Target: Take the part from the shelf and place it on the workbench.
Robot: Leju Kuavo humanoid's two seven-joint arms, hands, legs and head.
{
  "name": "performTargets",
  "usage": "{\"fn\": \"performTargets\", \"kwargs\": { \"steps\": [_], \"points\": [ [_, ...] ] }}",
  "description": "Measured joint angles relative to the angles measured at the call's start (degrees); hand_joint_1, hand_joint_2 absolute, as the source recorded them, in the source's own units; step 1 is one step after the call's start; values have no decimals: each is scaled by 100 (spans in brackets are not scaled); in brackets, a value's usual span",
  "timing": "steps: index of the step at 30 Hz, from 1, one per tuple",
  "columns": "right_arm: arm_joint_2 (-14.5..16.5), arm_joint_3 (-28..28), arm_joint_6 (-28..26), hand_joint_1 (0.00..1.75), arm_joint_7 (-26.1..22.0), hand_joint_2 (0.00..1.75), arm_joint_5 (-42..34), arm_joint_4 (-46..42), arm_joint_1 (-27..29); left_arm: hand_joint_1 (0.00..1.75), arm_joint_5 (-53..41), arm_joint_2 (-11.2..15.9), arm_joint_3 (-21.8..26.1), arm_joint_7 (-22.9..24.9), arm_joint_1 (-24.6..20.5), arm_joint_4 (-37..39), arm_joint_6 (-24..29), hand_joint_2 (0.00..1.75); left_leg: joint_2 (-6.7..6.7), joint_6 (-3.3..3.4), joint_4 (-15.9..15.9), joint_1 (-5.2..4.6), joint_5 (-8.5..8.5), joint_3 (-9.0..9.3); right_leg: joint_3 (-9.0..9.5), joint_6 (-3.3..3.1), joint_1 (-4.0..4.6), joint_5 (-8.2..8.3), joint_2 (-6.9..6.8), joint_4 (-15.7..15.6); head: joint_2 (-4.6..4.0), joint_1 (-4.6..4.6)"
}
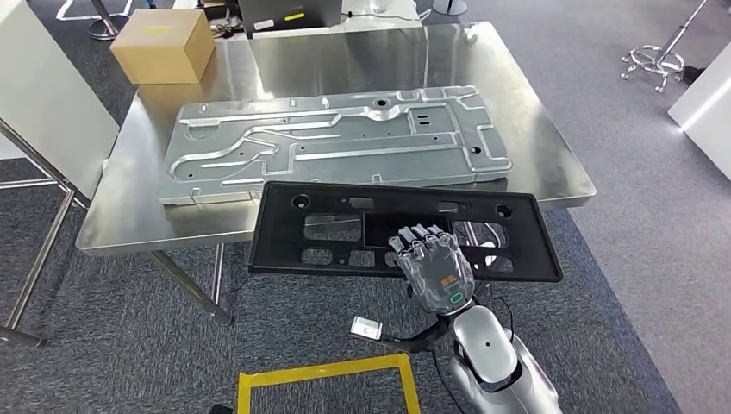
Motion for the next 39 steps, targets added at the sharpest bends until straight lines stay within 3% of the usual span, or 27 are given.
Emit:
{"fn": "performTargets", "kwargs": {
  "steps": [2,4,7,8,9,10,12,14,17,19,20,22,23,24,25,27,29,31,34,35,37,39],
  "points": [
    [58,74,5,166,-124,175,0,39,-8,0,-32,1,2,-7,-5,0,-9,175,11,-72,0,13,-29,14,18,-80,2,-4,17,-38,0,-3],
    [142,172,8,166,-261,175,0,87,-37,0,-65,1,3,-16,-12,0,-18,175,11,-135,232,30,-175,-83,64,-160,-16,-8,22,-81,0,-13],
    [280,336,9,166,-386,175,0,195,-105,0,-82,-2,3,-21,-13,0,-31,175,5,-195,1285,41,-606,-646,112,-233,-10,-42,19,-96,0,-30],
    [314,383,11,166,-410,175,0,239,-118,0,-86,-2,3,-22,-9,0,-34,175,6,-203,1553,43,-649,-820,128,-242,-4,-57,22,-94,0,-30],
    [342,425,13,166,-431,175,0,280,-126,0,-90,-1,4,-24,-5,0,-34,175,6,-203,1618,43,-572,-902,151,-244,1,-76,28,-92,0,-30],
    [366,461,15,166,-444,175,0,316,-132,0,-93,1,4,-26,-2,0,-34,175,6,-195,1455,43,-386,-870,183,-239,3,-99,35,-90,0,-31],
    [413,516,17,166,-459,175,0,375,-161,0,-94,4,5,-32,1,0,-34,175,-1,-154,706,41,81,-572,256,-210,4,-154,46,-88,0,-28],
    [445,561,22,166,-462,175,0,420,-214,0,-94,7,5,-35,-6,0,-36,175,-15,-101,157,19,266,-336,278,-159,20,-192,50,-78,0,-28],
    [473,598,30,166,-468,175,0,469,-256,0,-95,7,6,-36,-10,0,-41,175,-24,-19,35,10,229,-286,282,-65,34,-214,49,-101,0,-31],
    [483,619,32,166,-475,175,0,488,-275,0,-95,6,9,-36,-7,0,-41,175,-21,50,-18,42,231,-240,228,-14,38,-325,38,49,0,-26],
    [485,631,34,166,-475,175,0,497,-290,0,-95,6,10,-36,-10,0,-41,175,-18,83,-39,57,230,-218,111,4,37,-451,32,290,0,-23],
    [483,650,39,166,-475,175,0,525,-311,0,-94,7,11,-37,-19,0,-41,175,-17,130,-38,48,206,-203,-308,26,29,-761,29,1054,0,-21],
    [479,656,41,166,-475,175,0,544,-310,0,-94,7,11,-37,-18,0,-41,175,-18,138,-33,44,191,-195,-510,34,27,-837,29,1378,0,-21],
    [475,663,43,166,-475,175,0,565,-308,0,-94,7,11,-37,-13,0,-42,175,-20,141,-29,39,172,-180,-630,35,26,-801,29,1521,0,-22],
    [471,669,43,166,-475,175,0,584,-306,0,-94,7,13,-37,-7,0,-43,175,-23,137,-24,36,150,-155,-631,26,27,-648,28,1430,0,-21],
    [468,676,40,166,-473,175,0,609,-312,0,-94,6,14,-37,1,0,-45,175,-29,118,-18,28,95,-81,-351,-22,36,-170,24,710,0,-20],
    [468,677,36,166,-466,175,0,626,-331,0,-94,6,14,-42,-8,0,-50,175,-31,75,-7,4,47,-38,-67,-86,68,73,13,84,0,-23],
    [464,678,32,166,-449,175,-5,641,-345,0,-94,8,16,-49,-18,0,-55,175,-27,24,-11,-11,29,-32,6,-126,96,54,21,-66,0,-27],
    [460,678,30,166,-425,175,-34,649,-345,0,-93,14,19,-54,-23,0,-55,175,-19,-60,104,-8,-78,-60,77,-202,40,59,35,-153,0,-37],
    [460,678,30,166,-421,175,-43,649,-347,0,-92,16,20,-56,-24,0,-54,175,-20,-84,313,-2,-193,-153,110,-231,17,60,32,-181,0,-45],
    [458,678,30,166,-416,175,-56,655,-344,0,-92,16,21,-60,-20,0,-52,175,-21,-131,1032,28,-495,-525,142,-269,14,39,28,-191,0,-63],
    [454,678,30,166,-416,175,-69,668,-319,0,-92,17,21,-62,-6,0,-52,175,-19,-178,1551,60,-581,-856,162,-272,11,11,52,-180,0,-64]
  ]
}}
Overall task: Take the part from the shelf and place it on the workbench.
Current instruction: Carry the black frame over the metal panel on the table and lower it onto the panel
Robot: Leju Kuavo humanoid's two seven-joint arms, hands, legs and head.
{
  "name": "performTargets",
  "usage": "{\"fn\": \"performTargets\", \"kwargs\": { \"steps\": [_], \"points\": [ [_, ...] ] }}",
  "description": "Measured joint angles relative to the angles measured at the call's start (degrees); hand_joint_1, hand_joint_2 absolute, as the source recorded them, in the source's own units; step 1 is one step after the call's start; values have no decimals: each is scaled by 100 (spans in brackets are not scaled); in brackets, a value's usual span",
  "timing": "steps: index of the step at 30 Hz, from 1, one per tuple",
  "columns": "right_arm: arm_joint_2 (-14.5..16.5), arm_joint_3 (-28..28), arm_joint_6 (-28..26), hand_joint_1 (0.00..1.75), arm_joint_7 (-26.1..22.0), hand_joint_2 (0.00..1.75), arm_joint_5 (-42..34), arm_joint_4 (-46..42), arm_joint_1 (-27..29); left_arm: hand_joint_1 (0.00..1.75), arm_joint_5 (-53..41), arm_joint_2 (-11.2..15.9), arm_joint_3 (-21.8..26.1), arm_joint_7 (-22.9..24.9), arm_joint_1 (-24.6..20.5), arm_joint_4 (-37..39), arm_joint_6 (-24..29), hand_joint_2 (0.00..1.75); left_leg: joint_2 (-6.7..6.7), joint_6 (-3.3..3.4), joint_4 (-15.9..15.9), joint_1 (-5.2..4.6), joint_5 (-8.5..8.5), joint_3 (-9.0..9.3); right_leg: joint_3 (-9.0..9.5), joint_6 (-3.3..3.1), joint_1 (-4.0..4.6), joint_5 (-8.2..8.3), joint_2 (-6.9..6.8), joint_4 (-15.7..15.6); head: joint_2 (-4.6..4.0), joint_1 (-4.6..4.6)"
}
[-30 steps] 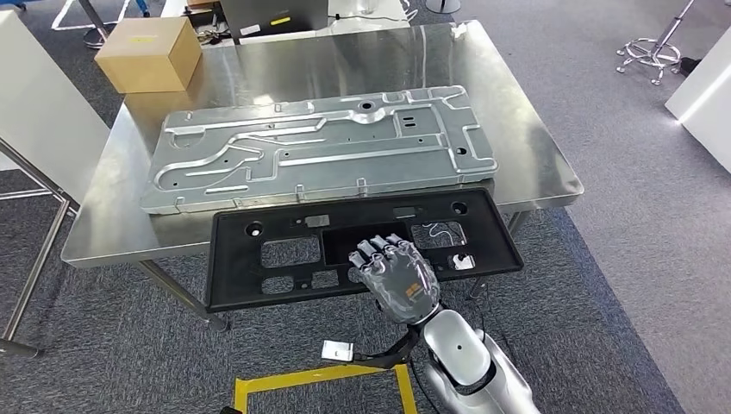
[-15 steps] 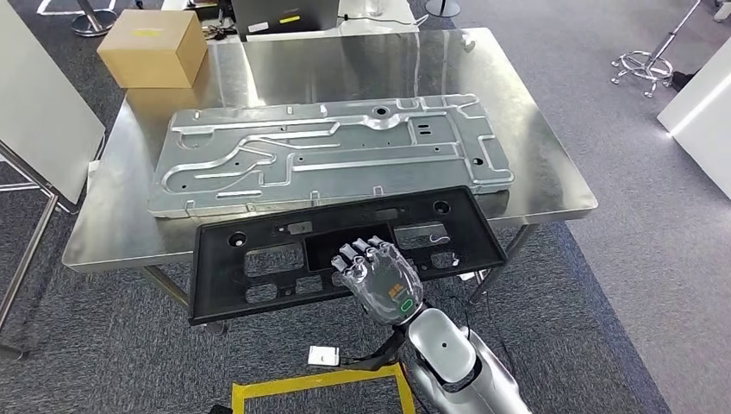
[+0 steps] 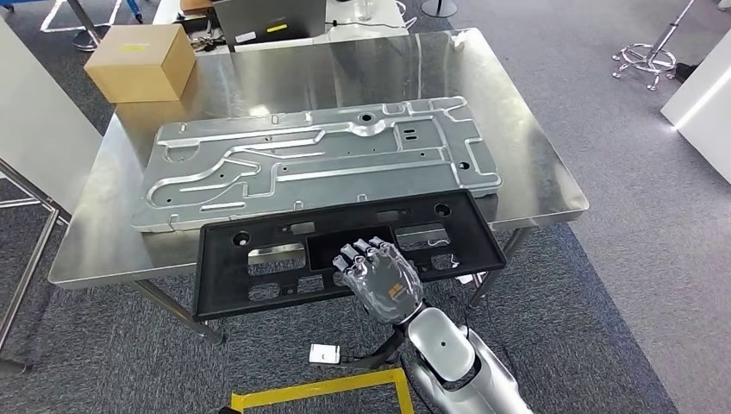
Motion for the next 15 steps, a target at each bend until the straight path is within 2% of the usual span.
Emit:
{"fn": "performTargets", "kwargs": {
  "steps": [1,2,3,5,7,10,12,14,15],
  "points": [
    [-2,0,0,166,0,175,-4,5,12,0,0,1,1,-2,7,0,0,175,0,-15,-34,14,119,-26,15,11,-6,-19,23,11,0,0],
    [-2,0,0,166,0,175,-7,7,21,0,0,3,1,-5,11,0,0,175,-3,-25,-297,28,337,64,35,29,-15,-44,50,27,0,-1],
    [-1,0,0,166,0,175,-8,7,24,0,0,6,2,-9,13,0,1,175,-21,-29,-690,43,567,218,55,54,-25,-75,75,48,0,0],
    [0,0,0,166,0,175,-9,6,19,0,0,10,3,-15,10,0,3,175,-87,-15,-1320,46,806,497,60,117,-18,-128,120,93,0,-2],
    [0,0,-1,166,0,175,-10,5,20,0,0,11,4,-20,6,0,8,175,-128,34,-1465,23,781,566,44,182,-4,-140,149,100,0,-2],
    [-6,0,-10,166,0,175,-4,-8,25,0,-1,9,6,-20,5,0,14,175,-97,167,-1515,32,788,599,22,273,-19,-213,121,180,0,1],
    [-13,0,-20,166,0,175,9,-20,23,0,-2,8,8,-18,4,0,20,175,-74,249,-1543,35,784,628,-220,312,-26,-473,45,680,0,6],
    [-25,0,-26,166,0,175,18,-22,38,0,-2,9,8,-14,8,0,22,175,-60,290,-1542,13,763,635,-655,328,-23,-775,12,1458,0,7],
    [-34,0,-26,166,0,175,20,-22,52,0,-2,9,8,-11,11,0,22,175,-56,298,-1541,2,752,643,-814,326,-22,-810,10,1702,0,7]
  ]
}}
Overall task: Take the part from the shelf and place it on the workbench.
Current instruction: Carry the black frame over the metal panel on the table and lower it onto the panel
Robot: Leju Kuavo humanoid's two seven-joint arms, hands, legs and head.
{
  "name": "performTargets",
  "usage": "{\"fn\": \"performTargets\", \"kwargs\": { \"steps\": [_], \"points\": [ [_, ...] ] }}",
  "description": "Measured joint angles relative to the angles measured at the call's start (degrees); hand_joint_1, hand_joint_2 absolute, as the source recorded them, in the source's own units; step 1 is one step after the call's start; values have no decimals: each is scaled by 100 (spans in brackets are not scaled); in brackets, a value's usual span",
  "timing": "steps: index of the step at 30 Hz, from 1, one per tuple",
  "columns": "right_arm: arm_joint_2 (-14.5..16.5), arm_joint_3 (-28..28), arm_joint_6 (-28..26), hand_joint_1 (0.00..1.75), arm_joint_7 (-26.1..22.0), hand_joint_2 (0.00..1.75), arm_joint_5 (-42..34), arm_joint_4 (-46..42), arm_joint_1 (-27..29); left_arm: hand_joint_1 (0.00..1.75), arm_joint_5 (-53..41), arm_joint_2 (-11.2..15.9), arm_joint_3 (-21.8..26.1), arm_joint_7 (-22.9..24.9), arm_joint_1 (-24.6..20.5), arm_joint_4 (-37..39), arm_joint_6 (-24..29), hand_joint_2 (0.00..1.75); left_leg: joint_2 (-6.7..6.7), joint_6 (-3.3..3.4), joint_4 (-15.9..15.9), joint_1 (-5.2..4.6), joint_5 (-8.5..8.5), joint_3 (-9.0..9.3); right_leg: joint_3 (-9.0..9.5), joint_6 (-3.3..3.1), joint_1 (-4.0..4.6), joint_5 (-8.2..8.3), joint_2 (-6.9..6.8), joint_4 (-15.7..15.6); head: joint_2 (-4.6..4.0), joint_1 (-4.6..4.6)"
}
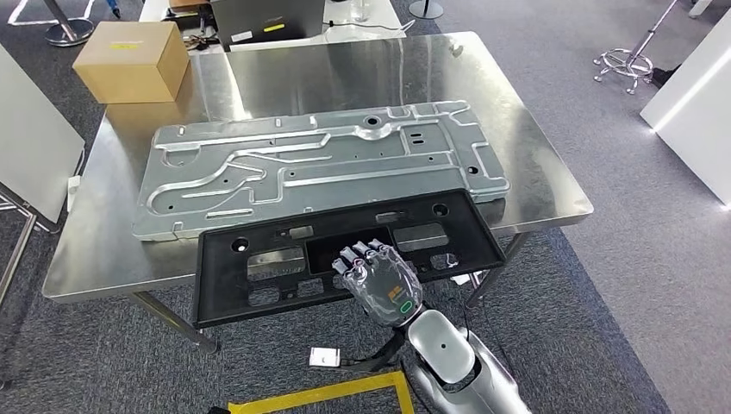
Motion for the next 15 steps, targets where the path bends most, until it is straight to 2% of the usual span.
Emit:
{"fn": "performTargets", "kwargs": {
  "steps": [1,2,3,5,6,8,10,12,14,15],
  "points": [
    [-8,0,0,166,0,175,1,1,12,0,0,0,1,2,3,0,0,175,2,3,1,-10,-12,14,-54,-12,3,82,-1,30,0,0],
    [-14,0,0,166,0,175,1,0,20,0,0,0,1,3,5,0,0,175,2,1,1,-19,-27,38,14,-36,8,269,-2,-175,0,0],
    [-17,0,0,166,0,175,2,-1,22,0,0,-1,2,4,6,0,0,175,2,-6,1,-27,-46,68,184,-75,20,521,-6,-568,0,0],
    [-17,0,0,166,1,175,7,-4,15,0,0,-3,2,2,2,0,-5,175,2,-37,6,-51,-87,110,522,-159,60,822,-28,-1300,0,-1],
    [-18,0,0,166,5,175,11,-5,12,0,0,-2,2,-1,0,0,-11,175,4,-62,8,-58,-101,117,614,-187,81,867,-36,-1502,0,-2],
    [-22,0,-2,166,37,175,19,-6,9,0,-1,1,2,-5,-4,0,-25,175,8,-122,-2,-61,-116,127,648,-211,100,840,-34,-1589,0,-3],
    [-28,0,-10,166,112,175,21,-11,10,0,-8,7,3,-5,-4,0,-28,175,16,-178,54,-54,-178,123,707,-251,63,850,-30,-1651,0,-6],
    [-34,0,-39,166,182,175,23,-15,4,0,-31,11,4,-5,-4,0,-24,175,21,-226,495,-43,-423,-74,780,-308,23,850,-39,-1712,0,-21],
    [-41,0,-69,166,205,175,25,-3,-1,0,-54,11,4,-3,2,0,-22,175,21,-269,1240,-25,-730,-467,807,-341,25,822,-43,-1714,0,-32],
    [-45,0,-77,166,206,175,25,7,2,0,-59,13,4,-1,8,0,-22,175,21,-287,1499,-16,-782,-626,819,-341,26,805,-38,-1708,0,-32]
  ]
}}
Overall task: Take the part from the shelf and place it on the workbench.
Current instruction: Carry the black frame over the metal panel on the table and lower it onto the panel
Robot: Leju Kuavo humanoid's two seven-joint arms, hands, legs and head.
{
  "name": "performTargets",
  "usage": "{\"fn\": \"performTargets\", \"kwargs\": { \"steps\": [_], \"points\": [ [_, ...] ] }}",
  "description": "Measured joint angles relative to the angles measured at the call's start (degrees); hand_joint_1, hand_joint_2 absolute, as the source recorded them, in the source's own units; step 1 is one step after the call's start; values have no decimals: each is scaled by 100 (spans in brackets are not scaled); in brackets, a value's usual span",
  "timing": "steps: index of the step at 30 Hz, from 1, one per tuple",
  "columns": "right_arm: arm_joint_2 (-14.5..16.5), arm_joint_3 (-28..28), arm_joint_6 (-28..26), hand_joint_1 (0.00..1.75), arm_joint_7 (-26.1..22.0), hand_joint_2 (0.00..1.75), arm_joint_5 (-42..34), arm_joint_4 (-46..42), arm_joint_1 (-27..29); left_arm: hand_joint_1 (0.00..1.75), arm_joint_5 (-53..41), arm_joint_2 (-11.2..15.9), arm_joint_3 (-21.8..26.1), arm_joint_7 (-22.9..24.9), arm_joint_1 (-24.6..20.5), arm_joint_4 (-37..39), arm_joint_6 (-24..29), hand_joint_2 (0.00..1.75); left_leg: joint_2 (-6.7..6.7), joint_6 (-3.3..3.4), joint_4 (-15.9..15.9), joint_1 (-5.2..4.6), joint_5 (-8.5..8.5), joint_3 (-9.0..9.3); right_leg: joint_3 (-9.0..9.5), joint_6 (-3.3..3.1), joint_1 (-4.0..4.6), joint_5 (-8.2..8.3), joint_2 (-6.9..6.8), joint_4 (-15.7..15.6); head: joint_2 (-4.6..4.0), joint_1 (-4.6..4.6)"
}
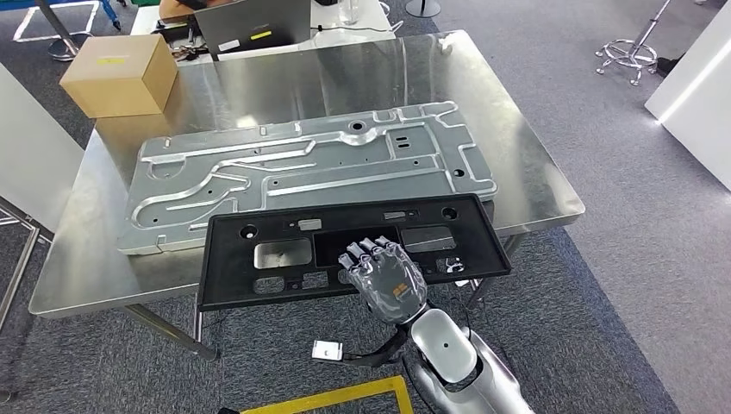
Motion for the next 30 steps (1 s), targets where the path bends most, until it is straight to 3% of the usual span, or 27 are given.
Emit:
{"fn": "performTargets", "kwargs": {
  "steps": [1,2,4,5,7,10,12,14,15,16,17,19,21,23,26,28,30],
  "points": [
    [-3,0,-2,166,1,175,0,10,6,0,-2,4,0,3,4,0,0,175,0,-13,77,8,56,-75,17,6,-1,-21,7,9,0,-1],
    [-5,0,-2,166,1,175,0,18,10,0,-3,10,0,5,6,0,0,175,1,-19,-86,16,230,-29,40,19,-5,-48,17,23,0,-1],
    [-7,0,-5,166,7,175,0,22,14,0,-4,22,0,7,5,0,0,175,0,-15,-827,26,657,294,94,63,-9,-119,32,62,0,0],
    [-8,0,-9,166,13,175,0,22,11,0,-4,26,0,6,3,0,1,175,-5,2,-1159,19,782,449,108,95,-2,-153,38,86,0,-1],
    [-9,0,-17,166,26,175,0,22,5,0,-4,26,0,5,-1,0,1,175,-15,54,-1418,-5,797,572,117,156,16,-189,44,98,0,-1],
    [-10,0,-20,166,31,175,0,20,-1,0,-4,26,1,5,2,0,0,175,-11,168,-1466,1,799,598,114,243,13,-234,41,115,0,0],
    [-12,0,-24,166,32,175,0,17,-9,0,-5,27,2,4,-2,0,0,175,-4,250,-1502,22,798,629,-70,297,-3,-445,25,501,0,1],
    [-22,0,-26,166,32,175,0,20,-7,0,-7,28,2,4,-6,0,1,175,0,299,-1503,11,773,641,-498,332,-14,-772,12,1296,0,1],
    [-30,0,-26,166,32,175,0,22,0,0,-7,28,2,4,-5,0,1,175,0,307,-1503,5,759,651,-707,340,-18,-855,11,1632,0,1],
    [-38,0,-26,166,32,175,0,23,6,0,-7,28,3,4,0,0,1,175,-3,309,-1502,0,742,669,-834,340,-18,-828,10,1788,0,1],
    [-44,0,-26,166,32,175,0,24,11,0,-7,28,3,4,4,0,0,175,-6,306,-1501,-3,721,699,-836,327,-17,-673,10,1697,0,2],
    [-49,0,-26,166,32,175,0,24,9,0,-7,24,4,4,10,1,0,175,-15,288,-1502,-10,668,782,-545,264,0,-181,9,945,0,3],
    [-49,0,-26,166,35,175,0,23,-2,0,-7,16,4,4,2,3,0,175,-19,244,-1499,-26,618,828,-254,192,38,78,5,285,0,-1],
    [-50,0,-26,166,49,175,0,22,-9,0,-8,15,4,5,-5,5,1,175,-19,179,-1516,-28,595,840,-179,151,72,63,9,127,0,-4],
    [-48,0,-25,166,75,175,0,13,-13,0,-13,21,4,11,-7,5,6,175,-11,85,-1426,-33,496,840,-77,82,20,71,8,7,0,-11],
    [-43,0,-22,166,85,175,1,9,-27,0,-16,24,4,21,-7,6,13,175,-8,44,-898,-21,232,586,6,31,-8,58,-22,-55,0,-22],
    [-42,0,-19,166,86,175,4,14,-31,0,-18,28,4,34,0,7,16,175,-6,2,-168,-6,-31,167,46,6,-7,18,-45,-56,0,-26]
  ]
}}
